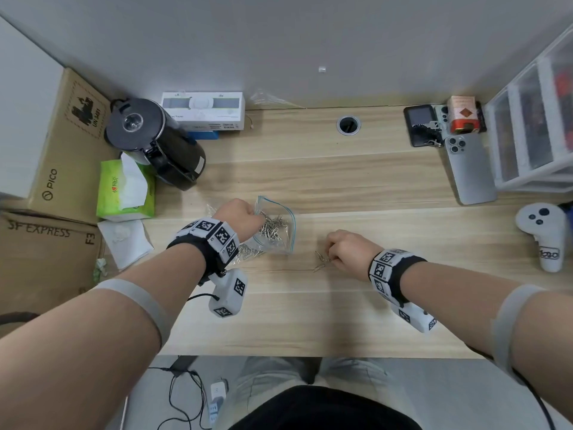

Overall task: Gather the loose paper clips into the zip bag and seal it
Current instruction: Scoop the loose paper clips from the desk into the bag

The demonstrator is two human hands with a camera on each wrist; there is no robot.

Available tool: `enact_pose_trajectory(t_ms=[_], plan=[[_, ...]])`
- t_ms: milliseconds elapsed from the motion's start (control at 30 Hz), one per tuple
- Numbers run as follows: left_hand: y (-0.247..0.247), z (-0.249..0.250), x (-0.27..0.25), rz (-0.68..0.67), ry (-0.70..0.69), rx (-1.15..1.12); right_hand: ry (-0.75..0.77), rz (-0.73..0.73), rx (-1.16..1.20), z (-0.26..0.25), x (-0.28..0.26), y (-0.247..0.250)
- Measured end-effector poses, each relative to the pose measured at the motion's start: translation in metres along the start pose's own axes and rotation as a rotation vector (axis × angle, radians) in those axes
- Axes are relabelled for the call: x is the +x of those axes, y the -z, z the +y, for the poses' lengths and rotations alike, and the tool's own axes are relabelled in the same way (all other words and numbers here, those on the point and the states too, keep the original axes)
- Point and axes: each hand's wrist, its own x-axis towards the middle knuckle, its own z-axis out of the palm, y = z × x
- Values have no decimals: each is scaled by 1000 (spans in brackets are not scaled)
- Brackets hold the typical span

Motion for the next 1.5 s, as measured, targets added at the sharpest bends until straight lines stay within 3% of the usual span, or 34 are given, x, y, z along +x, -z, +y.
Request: enact_pose_trajectory(t_ms=[300,800,1100,1333,1500], plan=[[-1,2,1,-3,11,1,-129,-18,71,-9,1,-2],[0,4,1,-3,18,-8,-207,-49,56,-14,6,2],[2,4,2,4,19,-22,-155,-14,21,-18,6,-6],[2,4,3,-3,27,-19,-182,18,176,-18,6,-2],[6,3,3,-9,33,-29,-408,185,515,-21,19,28]])
